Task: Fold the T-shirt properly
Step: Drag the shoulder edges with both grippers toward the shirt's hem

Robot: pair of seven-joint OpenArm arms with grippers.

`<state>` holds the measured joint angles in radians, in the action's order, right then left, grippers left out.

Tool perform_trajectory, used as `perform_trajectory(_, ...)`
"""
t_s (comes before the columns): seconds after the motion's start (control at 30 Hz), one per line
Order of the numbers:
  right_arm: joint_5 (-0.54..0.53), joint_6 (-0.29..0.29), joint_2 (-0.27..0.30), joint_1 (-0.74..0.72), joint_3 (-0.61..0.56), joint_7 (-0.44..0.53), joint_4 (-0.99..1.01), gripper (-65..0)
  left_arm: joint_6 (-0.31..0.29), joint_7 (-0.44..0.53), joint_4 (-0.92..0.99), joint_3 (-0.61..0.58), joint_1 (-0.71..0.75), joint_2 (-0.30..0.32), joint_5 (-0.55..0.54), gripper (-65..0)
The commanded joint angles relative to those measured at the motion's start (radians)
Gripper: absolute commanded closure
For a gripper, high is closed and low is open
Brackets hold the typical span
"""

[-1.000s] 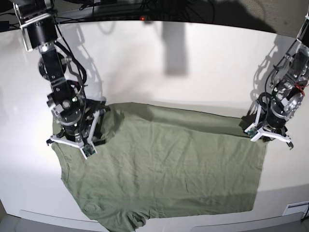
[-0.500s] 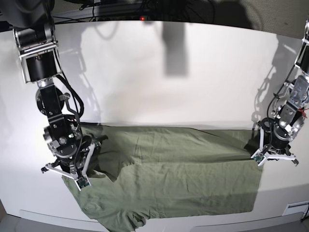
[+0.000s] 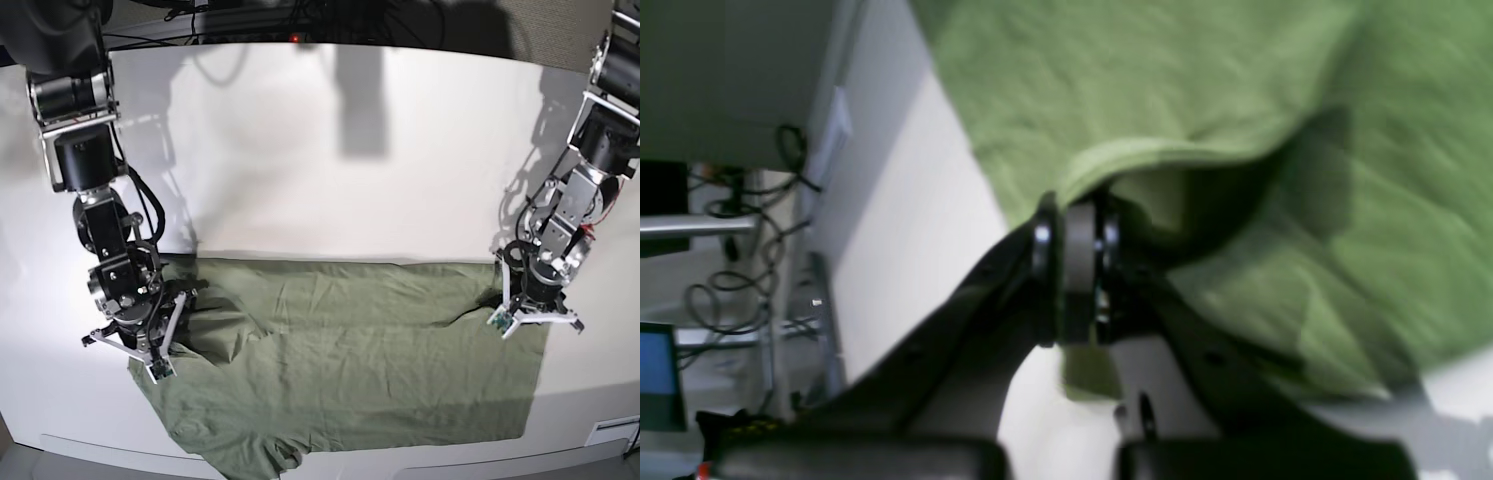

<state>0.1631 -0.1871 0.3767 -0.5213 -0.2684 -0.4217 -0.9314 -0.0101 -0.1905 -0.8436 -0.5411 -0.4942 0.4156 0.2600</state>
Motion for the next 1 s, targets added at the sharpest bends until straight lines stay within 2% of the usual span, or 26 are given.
perform_trajectory(0.0, 0.008, 0.014, 0.003, -0.054, 0.008, 0.033, 0.009, 0.0, 0.017, 0.012, -0.013, 0.010, -0.037, 0.011, 0.000, 0.0)
perform_trajectory(0.3, 0.017, 0.007, -0.053, -0.194, 0.008, 0.150, 0.222, 0.0, 0.017, 0.004, -0.013, 0.010, -0.055, 0.012, 0.000, 0.0)
perform_trajectory(0.4, 0.038, 0.008, -0.053, -0.204, 0.008, 0.228, 0.231, 0.0, 0.017, -0.008, -0.013, 0.010, -0.055, 0.012, 0.000, 0.0)
perform_trajectory(0.47, 0.098, 0.008, -0.053, -0.204, 0.008, 0.321, 0.231, -0.1, 0.017, -0.010, -0.013, 0.010, -0.055, 0.014, 0.000, 0.0)
perform_trajectory(0.57, 0.173, 0.008, -0.053, -0.208, 0.008, 0.438, 0.232, -24.5, 0.017, -0.010, -0.013, 0.010, -0.055, 0.014, 0.000, 0.0)
perform_trajectory(0.63, 0.177, 0.009, -0.053, -0.209, 0.008, 0.463, 0.232, -34.8, 0.017, -0.010, -0.013, 0.010, -0.055, 0.014, 0.000, 0.0)
perform_trajectory(0.67, 0.177, 0.009, -0.053, -0.210, 0.008, 0.468, 0.232, -37.7, 0.017, -0.010, -0.013, 0.010, -0.055, 0.014, 0.000, 0.0)
perform_trajectory(0.97, 0.173, 0.008, -0.064, -0.209, 0.008, 0.444, 0.232, -39.1, 0.017, 0.006, -0.013, 0.010, -0.055, 0.014, 0.000, 0.0)
